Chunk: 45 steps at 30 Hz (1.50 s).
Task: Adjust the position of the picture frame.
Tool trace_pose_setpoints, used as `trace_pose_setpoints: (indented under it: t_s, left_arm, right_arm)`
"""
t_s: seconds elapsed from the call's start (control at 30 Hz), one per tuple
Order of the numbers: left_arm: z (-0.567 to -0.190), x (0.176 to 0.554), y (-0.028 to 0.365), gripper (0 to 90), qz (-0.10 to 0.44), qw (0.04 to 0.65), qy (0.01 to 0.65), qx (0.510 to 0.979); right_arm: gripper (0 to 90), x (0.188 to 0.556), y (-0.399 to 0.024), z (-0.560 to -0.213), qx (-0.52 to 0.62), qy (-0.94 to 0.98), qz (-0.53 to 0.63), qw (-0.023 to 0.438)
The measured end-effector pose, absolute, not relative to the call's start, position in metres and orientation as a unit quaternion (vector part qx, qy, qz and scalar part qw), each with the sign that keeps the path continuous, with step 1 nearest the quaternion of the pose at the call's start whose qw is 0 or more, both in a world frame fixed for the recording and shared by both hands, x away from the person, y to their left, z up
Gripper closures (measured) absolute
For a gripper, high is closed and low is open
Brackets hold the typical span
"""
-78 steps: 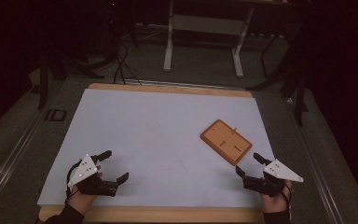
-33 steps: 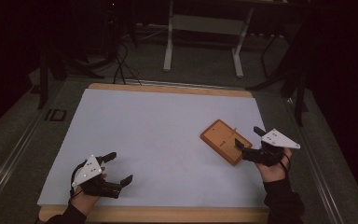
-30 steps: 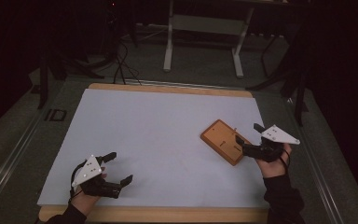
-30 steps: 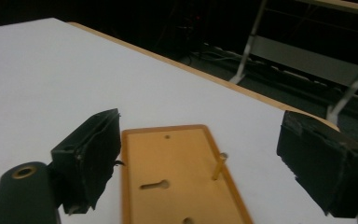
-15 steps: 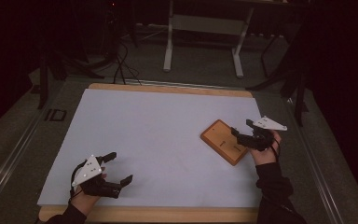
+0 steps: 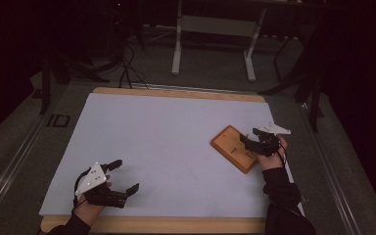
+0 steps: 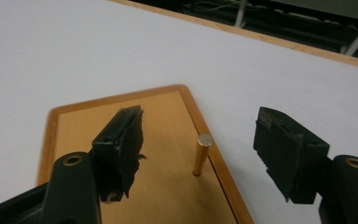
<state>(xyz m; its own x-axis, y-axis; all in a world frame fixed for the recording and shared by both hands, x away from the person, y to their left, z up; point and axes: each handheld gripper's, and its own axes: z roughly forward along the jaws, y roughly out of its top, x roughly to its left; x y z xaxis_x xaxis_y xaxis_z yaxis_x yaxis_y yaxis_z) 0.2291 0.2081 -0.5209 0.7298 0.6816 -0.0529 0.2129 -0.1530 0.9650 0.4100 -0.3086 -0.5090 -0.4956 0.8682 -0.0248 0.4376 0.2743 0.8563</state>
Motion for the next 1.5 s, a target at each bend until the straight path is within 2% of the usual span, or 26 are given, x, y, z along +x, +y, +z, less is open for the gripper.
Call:
trace_pose_setpoints:
  t_s: [0.27,0.33,0.5,0.57,0.77,0.9,1.0,1.5]
  left_arm:
    - [-0.521,0.229,0.208,0.0,0.205,0.573,0.305,0.733]
    - [-0.521,0.229,0.208,0.0,0.205,0.573,0.305,0.732]
    - [-0.521,0.229,0.208,0.0,0.204,0.574,0.306,0.732]
    - [-0.521,0.229,0.208,0.0,0.204,0.573,0.305,0.732]
    - [-0.521,0.229,0.208,0.0,0.204,0.574,0.306,0.732]
    - [-0.521,0.230,0.208,0.0,0.203,0.572,0.306,0.733]
    - [-0.522,0.230,0.208,0.0,0.203,0.571,0.305,0.735]
    - [-0.522,0.230,0.209,0.0,0.205,0.572,0.307,0.733]
  right_arm:
    - [50.9,0.415,-0.308,-0.522,0.438,0.762,0.411,0.244]
    - [60.4,0.415,-0.308,-0.523,0.436,0.760,0.412,0.248]
    - [67.7,0.415,-0.308,-0.525,0.438,0.761,0.410,0.247]
    - [77.0,0.416,-0.309,-0.527,0.439,0.761,0.410,0.244]
    - [77.4,0.417,-0.310,-0.534,0.444,0.762,0.411,0.231]
    - [83.4,0.418,-0.311,-0.535,0.450,0.758,0.415,0.227]
    - [84.3,0.418,-0.312,-0.535,0.452,0.757,0.415,0.226]
    - [84.8,0.418,-0.308,-0.524,0.440,0.766,0.417,0.214]
